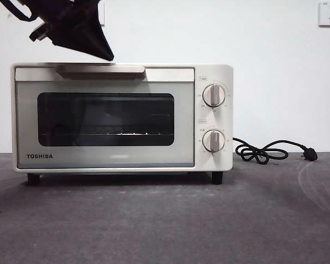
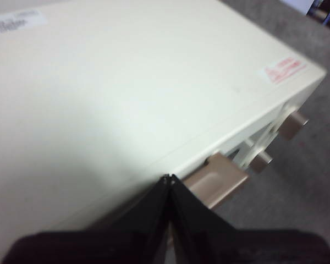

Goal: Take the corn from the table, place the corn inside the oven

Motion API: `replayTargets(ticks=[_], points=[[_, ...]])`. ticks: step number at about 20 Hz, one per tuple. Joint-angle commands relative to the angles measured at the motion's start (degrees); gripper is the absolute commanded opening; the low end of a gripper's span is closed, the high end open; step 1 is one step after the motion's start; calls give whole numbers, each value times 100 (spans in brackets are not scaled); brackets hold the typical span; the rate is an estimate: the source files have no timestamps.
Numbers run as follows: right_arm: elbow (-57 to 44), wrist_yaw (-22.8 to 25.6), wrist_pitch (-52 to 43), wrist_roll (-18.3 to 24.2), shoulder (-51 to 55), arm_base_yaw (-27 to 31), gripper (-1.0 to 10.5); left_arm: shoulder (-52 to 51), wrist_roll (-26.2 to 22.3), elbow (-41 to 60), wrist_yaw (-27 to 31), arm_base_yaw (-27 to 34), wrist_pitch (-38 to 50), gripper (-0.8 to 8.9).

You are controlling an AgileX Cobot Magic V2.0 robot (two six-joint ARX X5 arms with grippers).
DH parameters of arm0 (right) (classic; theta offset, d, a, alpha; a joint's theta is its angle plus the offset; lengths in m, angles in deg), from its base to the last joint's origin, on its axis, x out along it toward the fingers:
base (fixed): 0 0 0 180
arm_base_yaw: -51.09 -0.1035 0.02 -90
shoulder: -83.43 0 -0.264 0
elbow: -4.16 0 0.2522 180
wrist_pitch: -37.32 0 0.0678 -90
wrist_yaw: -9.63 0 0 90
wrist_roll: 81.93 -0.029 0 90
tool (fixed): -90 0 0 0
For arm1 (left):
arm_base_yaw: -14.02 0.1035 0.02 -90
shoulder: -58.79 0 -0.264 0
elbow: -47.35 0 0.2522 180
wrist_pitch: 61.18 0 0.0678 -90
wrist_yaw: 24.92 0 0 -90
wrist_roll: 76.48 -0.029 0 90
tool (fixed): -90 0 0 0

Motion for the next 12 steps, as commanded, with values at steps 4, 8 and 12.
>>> replayTargets(ticks=[4,8,12], points=[[9,9,-31,-63,2,-11,-12,131,-321,-13,90,-15,-415,-6],[9,9,-31,-63,2,-11,-12,140,-442,-15,87,-17,-874,-6],[9,9,-35,-63,2,-11,-12,140,-452,-15,63,-20,-1386,-6]])
